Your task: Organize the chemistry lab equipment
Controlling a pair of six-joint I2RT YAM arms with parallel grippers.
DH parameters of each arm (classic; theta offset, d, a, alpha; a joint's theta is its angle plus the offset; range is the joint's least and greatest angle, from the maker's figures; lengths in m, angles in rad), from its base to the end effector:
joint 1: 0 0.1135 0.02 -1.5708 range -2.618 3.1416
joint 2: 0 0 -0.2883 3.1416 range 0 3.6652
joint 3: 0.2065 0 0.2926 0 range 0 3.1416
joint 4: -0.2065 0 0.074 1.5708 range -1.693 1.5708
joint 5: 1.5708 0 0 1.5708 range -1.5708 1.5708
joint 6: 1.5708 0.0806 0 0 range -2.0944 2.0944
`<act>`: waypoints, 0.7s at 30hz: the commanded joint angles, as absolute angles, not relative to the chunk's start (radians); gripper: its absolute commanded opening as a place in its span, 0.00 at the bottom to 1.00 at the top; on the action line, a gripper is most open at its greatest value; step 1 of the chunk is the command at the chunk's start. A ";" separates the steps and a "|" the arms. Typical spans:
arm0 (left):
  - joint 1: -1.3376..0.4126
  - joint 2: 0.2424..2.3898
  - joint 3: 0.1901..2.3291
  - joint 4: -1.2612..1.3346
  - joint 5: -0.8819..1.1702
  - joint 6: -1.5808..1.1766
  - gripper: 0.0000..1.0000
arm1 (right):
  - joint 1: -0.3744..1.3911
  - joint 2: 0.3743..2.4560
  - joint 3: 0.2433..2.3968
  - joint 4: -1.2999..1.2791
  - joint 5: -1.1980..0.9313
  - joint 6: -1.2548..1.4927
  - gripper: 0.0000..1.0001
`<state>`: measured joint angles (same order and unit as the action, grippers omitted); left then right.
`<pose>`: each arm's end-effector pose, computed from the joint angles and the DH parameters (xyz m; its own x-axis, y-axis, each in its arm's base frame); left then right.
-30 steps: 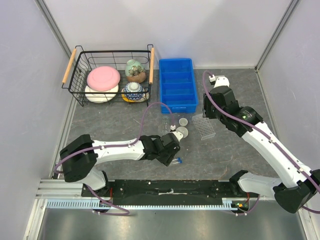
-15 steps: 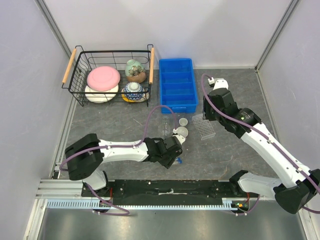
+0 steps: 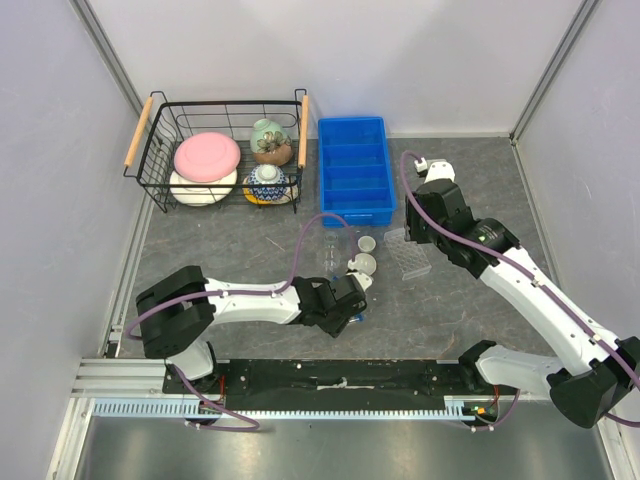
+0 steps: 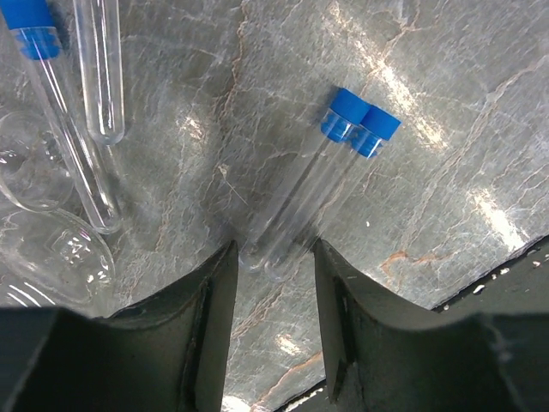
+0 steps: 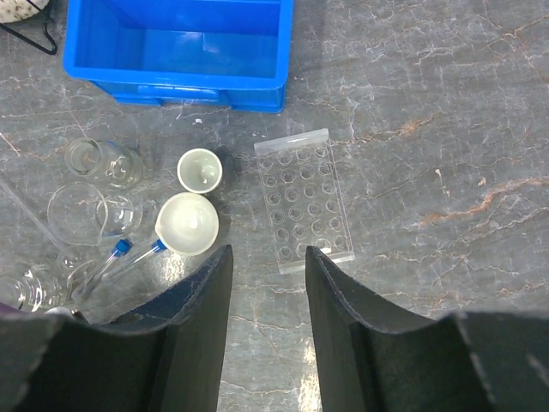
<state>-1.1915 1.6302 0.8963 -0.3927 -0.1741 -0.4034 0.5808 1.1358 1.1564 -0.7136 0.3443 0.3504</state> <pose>0.1447 -0.3254 0.1155 -0.6558 0.6012 -0.4566 0.6849 0.7282 -0.0248 0.2648 0.1413 0.3451 -0.6044 -0.0102 -0.7966 -0.0978 0.9933 0.0616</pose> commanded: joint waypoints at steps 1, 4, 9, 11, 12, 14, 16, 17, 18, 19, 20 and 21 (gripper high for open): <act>-1.209 1.644 0.928 -0.361 -0.181 -0.433 0.47 | 0.586 1.118 1.147 -0.684 0.342 0.339 0.47; -1.213 1.651 0.934 -0.362 -0.178 -0.437 0.45 | 0.586 1.115 1.146 -0.684 0.341 0.334 0.47; -1.227 1.655 0.940 -0.364 -0.173 -0.451 0.42 | 0.586 1.112 1.140 -0.684 0.337 0.334 0.47; -1.232 1.655 0.943 -0.364 -0.175 -0.454 0.43 | 0.586 1.109 1.137 -0.684 0.337 0.333 0.47; -1.233 1.657 0.948 -0.367 -0.176 -0.456 0.44 | 0.586 1.108 1.137 -0.686 0.337 0.333 0.47; -1.236 1.654 0.953 -0.371 -0.181 -0.456 0.46 | 0.586 1.106 1.137 -0.686 0.336 0.331 0.47; -1.238 1.657 0.962 -0.377 -0.183 -0.454 0.48 | 0.586 1.104 1.138 -0.687 0.336 0.331 0.47; -1.238 1.657 0.963 -0.379 -0.183 -0.453 0.48 | 0.587 1.104 1.138 -0.687 0.334 0.331 0.47; -1.238 1.658 0.966 -0.379 -0.181 -0.454 0.49 | 0.588 1.104 1.138 -0.689 0.333 0.331 0.47; -1.241 1.658 0.969 -0.383 -0.181 -0.454 0.51 | 0.586 1.104 1.138 -0.689 0.330 0.331 0.47; -1.243 1.661 0.971 -0.387 -0.181 -0.457 0.52 | 0.586 1.104 1.137 -0.690 0.331 0.333 0.47; -1.243 1.661 0.974 -0.388 -0.183 -0.460 0.52 | 0.586 1.103 1.137 -0.690 0.330 0.331 0.47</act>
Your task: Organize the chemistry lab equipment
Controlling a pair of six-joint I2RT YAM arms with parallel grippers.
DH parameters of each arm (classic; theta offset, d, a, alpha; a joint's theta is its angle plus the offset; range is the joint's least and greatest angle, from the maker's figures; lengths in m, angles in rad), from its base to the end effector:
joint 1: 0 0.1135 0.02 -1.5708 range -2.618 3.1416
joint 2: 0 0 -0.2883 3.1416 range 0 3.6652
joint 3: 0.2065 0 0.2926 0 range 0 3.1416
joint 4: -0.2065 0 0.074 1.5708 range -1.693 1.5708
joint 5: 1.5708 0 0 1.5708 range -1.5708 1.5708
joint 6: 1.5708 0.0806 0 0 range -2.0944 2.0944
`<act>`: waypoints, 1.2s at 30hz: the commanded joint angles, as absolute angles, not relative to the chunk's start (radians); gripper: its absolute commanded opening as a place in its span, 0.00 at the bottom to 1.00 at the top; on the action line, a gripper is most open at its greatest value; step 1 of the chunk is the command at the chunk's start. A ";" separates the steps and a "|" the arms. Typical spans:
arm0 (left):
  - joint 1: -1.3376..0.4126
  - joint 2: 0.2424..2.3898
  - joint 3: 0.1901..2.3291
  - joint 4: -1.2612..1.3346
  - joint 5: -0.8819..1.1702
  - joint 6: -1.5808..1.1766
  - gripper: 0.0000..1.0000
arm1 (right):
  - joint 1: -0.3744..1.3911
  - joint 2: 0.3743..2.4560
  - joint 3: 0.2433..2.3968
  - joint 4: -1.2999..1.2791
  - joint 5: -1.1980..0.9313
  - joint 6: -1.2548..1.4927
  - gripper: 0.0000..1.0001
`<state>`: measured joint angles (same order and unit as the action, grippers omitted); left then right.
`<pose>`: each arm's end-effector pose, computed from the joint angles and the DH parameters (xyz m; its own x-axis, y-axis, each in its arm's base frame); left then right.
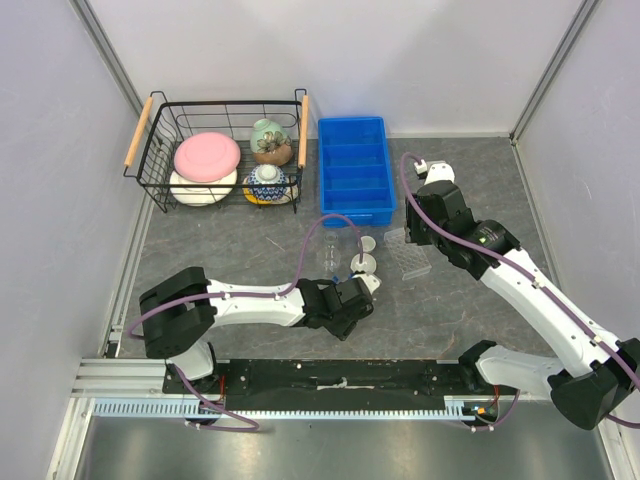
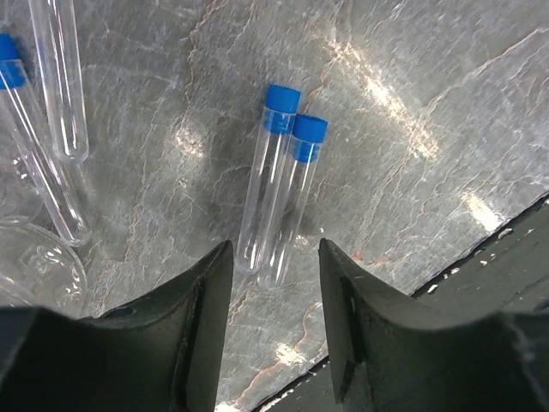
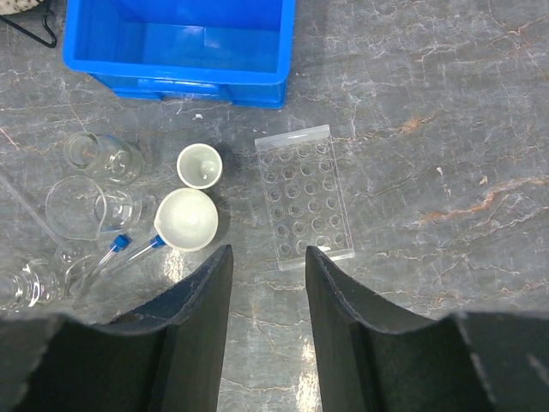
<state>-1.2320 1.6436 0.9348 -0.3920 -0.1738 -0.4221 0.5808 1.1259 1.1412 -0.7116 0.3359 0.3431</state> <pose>0.1351 -0.3414 0.1234 -0.6402 0.6027 -0.4763 0.7023 0.7105 -0.0449 0.2625 0.1405 0.3418 -0.6081 -0.0192 -0.7936 -0.1083 0.9924 0.0590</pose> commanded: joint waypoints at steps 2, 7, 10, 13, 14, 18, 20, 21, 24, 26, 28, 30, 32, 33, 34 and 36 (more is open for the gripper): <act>-1.247 1.660 0.974 -0.399 -0.186 -0.469 0.53 | 0.586 1.101 1.135 -0.693 0.328 0.331 0.47; -1.252 1.648 0.951 -0.405 -0.193 -0.492 0.53 | 0.586 1.098 1.127 -0.693 0.325 0.333 0.47; -1.255 1.634 0.937 -0.405 -0.199 -0.503 0.53 | 0.586 1.098 1.126 -0.693 0.318 0.334 0.47; -1.259 1.615 0.925 -0.411 -0.202 -0.514 0.53 | 0.586 1.098 1.124 -0.690 0.313 0.339 0.47; -1.261 1.611 0.920 -0.413 -0.206 -0.520 0.53 | 0.586 1.097 1.123 -0.690 0.311 0.339 0.47; -1.267 1.594 0.913 -0.419 -0.206 -0.532 0.53 | 0.586 1.095 1.120 -0.692 0.307 0.342 0.46; -1.270 1.594 0.908 -0.422 -0.203 -0.540 0.53 | 0.587 1.095 1.118 -0.690 0.302 0.344 0.46; -1.276 1.592 0.907 -0.422 -0.204 -0.543 0.53 | 0.586 1.095 1.115 -0.692 0.301 0.344 0.46; -1.285 1.595 0.904 -0.420 -0.204 -0.551 0.53 | 0.586 1.092 1.115 -0.692 0.301 0.347 0.46; -1.292 1.600 0.907 -0.419 -0.202 -0.555 0.53 | 0.586 1.088 1.114 -0.693 0.301 0.348 0.46; -1.299 1.605 0.910 -0.413 -0.201 -0.558 0.53 | 0.588 1.086 1.114 -0.696 0.299 0.348 0.46; -1.304 1.617 0.917 -0.411 -0.199 -0.558 0.53 | 0.586 1.081 1.111 -0.698 0.302 0.348 0.46; -1.305 1.632 0.928 -0.408 -0.198 -0.555 0.53 | 0.586 1.075 1.109 -0.699 0.307 0.350 0.46; -1.308 1.634 0.931 -0.405 -0.198 -0.554 0.53 | 0.587 1.074 1.108 -0.703 0.307 0.350 0.46; -1.308 1.640 0.933 -0.405 -0.201 -0.549 0.53 | 0.586 1.072 1.106 -0.704 0.308 0.347 0.46; -1.308 1.654 0.939 -0.396 -0.206 -0.545 0.53 | 0.586 1.066 1.104 -0.707 0.314 0.345 0.46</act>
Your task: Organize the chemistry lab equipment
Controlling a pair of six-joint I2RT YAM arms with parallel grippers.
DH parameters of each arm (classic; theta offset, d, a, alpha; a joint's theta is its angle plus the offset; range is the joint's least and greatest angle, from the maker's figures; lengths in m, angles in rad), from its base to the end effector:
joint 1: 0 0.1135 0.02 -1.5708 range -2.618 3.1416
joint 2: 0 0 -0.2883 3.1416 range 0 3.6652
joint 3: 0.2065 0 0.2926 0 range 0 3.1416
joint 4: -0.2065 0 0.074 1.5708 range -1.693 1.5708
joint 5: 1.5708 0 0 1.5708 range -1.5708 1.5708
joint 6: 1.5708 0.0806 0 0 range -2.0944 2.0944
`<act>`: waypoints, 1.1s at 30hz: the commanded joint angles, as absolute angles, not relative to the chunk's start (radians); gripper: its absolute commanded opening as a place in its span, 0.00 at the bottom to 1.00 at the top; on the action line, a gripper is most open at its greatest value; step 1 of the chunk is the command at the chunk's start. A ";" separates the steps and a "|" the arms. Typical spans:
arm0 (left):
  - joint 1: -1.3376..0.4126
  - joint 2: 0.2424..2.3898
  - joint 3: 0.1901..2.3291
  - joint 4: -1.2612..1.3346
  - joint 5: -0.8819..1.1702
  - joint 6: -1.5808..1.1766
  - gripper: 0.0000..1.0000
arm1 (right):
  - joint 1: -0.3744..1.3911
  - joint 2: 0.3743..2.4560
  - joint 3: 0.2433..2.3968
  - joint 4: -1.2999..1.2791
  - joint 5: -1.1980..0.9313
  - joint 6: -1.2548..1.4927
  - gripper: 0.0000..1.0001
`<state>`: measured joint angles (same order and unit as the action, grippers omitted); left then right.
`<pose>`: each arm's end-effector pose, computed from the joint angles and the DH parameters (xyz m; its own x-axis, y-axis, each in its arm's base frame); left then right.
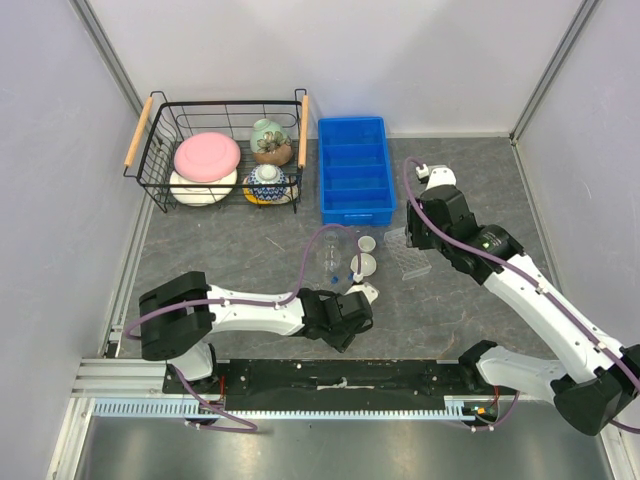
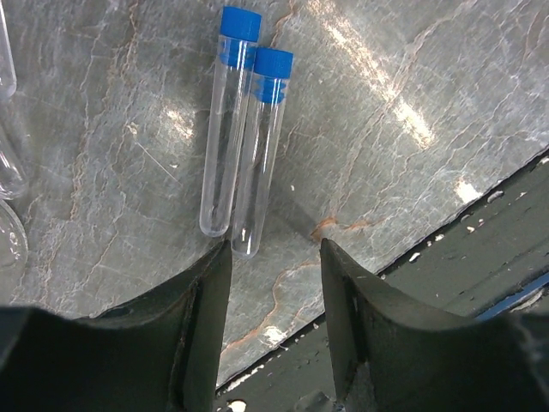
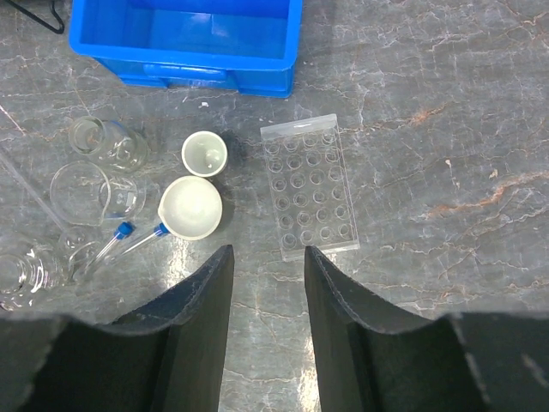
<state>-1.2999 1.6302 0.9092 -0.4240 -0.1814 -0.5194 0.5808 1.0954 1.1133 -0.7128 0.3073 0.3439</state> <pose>0.1090 -0.3383 0.1177 -0.6721 0.5955 -0.4401 0.6845 0.7264 -0.0624 0.2551 0.1383 0.3384 -0.6148 -0.0191 -0.7884 -0.1290 0.9887 0.0766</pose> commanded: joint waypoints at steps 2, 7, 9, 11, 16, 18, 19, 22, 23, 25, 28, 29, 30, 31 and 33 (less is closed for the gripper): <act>-1.308 1.667 0.953 -0.396 -0.210 -0.532 0.53 | 0.586 1.063 1.103 -0.707 0.318 0.344 0.46; -1.308 1.718 0.985 -0.394 -0.227 -0.503 0.53 | 0.586 1.058 1.098 -0.710 0.330 0.338 0.46; -1.305 1.730 1.003 -0.397 -0.227 -0.492 0.53 | 0.586 1.058 1.095 -0.712 0.334 0.336 0.46; -1.305 1.749 1.023 -0.400 -0.229 -0.477 0.53 | 0.586 1.058 1.094 -0.712 0.339 0.334 0.46; -1.307 1.764 1.040 -0.407 -0.222 -0.469 0.35 | 0.587 1.058 1.089 -0.713 0.348 0.330 0.46; -1.307 1.763 1.035 -0.406 -0.216 -0.472 0.20 | 0.586 1.061 1.089 -0.710 0.350 0.330 0.46; -1.307 1.761 1.026 -0.407 -0.213 -0.474 0.15 | 0.586 1.062 1.089 -0.713 0.350 0.330 0.46; -1.305 1.749 1.003 -0.405 -0.212 -0.480 0.03 | 0.586 1.063 1.091 -0.713 0.348 0.333 0.45; -1.307 1.744 0.999 -0.406 -0.213 -0.480 0.02 | 0.586 1.063 1.092 -0.713 0.348 0.333 0.45; -1.307 1.733 0.986 -0.408 -0.212 -0.482 0.02 | 0.586 1.065 1.094 -0.718 0.348 0.336 0.45; -1.305 1.704 0.983 -0.422 -0.210 -0.483 0.02 | 0.586 1.058 1.101 -0.735 0.362 0.348 0.45; -1.307 1.691 0.983 -0.426 -0.209 -0.482 0.02 | 0.587 1.054 1.101 -0.739 0.365 0.353 0.45; -1.308 1.678 0.985 -0.440 -0.207 -0.482 0.02 | 0.586 1.048 1.098 -0.745 0.365 0.356 0.45; -1.308 1.643 0.986 -0.448 -0.198 -0.474 0.02 | 0.587 1.036 1.094 -0.746 0.348 0.360 0.47; -1.308 1.608 0.989 -0.462 -0.187 -0.466 0.02 | 0.584 1.017 1.077 -0.738 0.339 0.357 0.53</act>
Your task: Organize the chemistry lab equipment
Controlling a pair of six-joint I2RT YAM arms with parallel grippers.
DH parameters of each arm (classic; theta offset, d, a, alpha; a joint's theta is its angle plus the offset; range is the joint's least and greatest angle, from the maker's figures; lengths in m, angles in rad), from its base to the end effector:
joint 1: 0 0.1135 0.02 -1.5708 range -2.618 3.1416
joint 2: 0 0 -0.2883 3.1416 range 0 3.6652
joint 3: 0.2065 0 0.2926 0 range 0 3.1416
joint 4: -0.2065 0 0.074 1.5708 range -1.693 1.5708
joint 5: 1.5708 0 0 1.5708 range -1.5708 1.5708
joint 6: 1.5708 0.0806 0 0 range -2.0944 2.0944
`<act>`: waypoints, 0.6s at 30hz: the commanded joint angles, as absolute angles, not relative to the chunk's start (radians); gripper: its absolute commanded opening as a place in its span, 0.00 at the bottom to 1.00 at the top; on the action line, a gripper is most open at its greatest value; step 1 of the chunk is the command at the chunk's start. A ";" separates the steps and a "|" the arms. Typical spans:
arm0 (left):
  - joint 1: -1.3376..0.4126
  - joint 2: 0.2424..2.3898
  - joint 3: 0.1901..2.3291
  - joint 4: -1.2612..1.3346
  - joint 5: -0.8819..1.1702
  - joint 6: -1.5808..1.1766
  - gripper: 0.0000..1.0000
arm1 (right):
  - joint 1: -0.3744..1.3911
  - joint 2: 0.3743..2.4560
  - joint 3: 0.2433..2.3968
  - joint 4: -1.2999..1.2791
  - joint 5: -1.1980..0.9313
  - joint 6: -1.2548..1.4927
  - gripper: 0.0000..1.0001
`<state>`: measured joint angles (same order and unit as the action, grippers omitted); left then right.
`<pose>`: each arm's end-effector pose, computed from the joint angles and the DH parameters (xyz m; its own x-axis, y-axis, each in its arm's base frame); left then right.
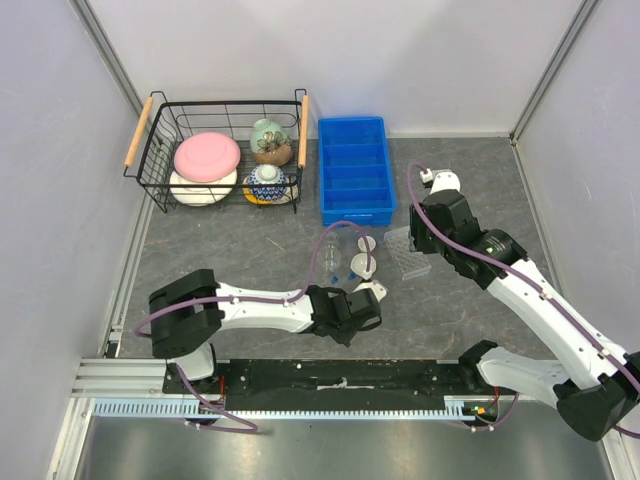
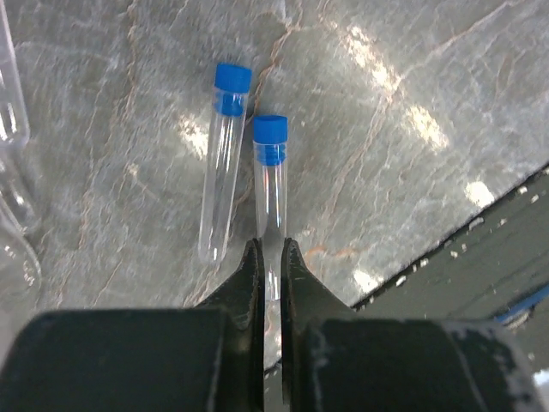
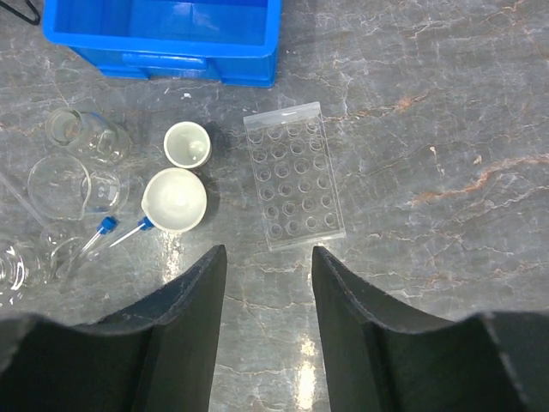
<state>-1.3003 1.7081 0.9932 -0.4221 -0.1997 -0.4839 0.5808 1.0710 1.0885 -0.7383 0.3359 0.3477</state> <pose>0.1168 -0.3613 0.1178 -0.6437 0.6148 -0.4558 0.7035 0.7097 -0.0362 0.2486 0.1314 0.3325 -0.6247 -0.0252 -0.7804 -0.1044 0.9932 0.0515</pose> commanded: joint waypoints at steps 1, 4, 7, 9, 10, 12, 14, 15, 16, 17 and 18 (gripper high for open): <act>-1.307 1.585 0.992 -0.474 -0.175 -0.459 0.02 | 0.584 1.006 1.071 -0.738 0.348 0.359 0.54; -1.307 1.494 0.991 -0.492 -0.141 -0.443 0.02 | 0.584 0.988 1.062 -0.726 0.321 0.374 0.54; -1.307 1.405 0.991 -0.506 -0.086 -0.425 0.02 | 0.584 0.959 1.049 -0.686 0.215 0.387 0.54; -1.305 1.336 0.989 -0.509 -0.055 -0.417 0.02 | 0.584 0.940 1.046 -0.664 0.129 0.387 0.54; -1.305 1.309 0.989 -0.509 -0.026 -0.410 0.02 | 0.584 0.921 1.046 -0.658 0.103 0.384 0.55; -1.302 1.248 0.988 -0.505 0.026 -0.393 0.02 | 0.584 0.899 1.051 -0.654 0.004 0.384 0.55; -1.298 1.215 0.986 -0.489 0.067 -0.377 0.02 | 0.584 0.865 1.052 -0.652 -0.102 0.383 0.54; -1.290 1.183 0.985 -0.483 0.118 -0.361 0.02 | 0.584 0.853 1.055 -0.652 -0.201 0.385 0.53; -1.284 1.171 0.982 -0.474 0.145 -0.351 0.02 | 0.584 0.829 1.058 -0.655 -0.248 0.390 0.53; -1.278 1.155 0.977 -0.454 0.172 -0.345 0.02 | 0.584 0.818 1.063 -0.658 -0.288 0.396 0.53; -1.258 1.141 0.973 -0.436 0.242 -0.328 0.02 | 0.584 0.804 1.066 -0.675 -0.370 0.402 0.52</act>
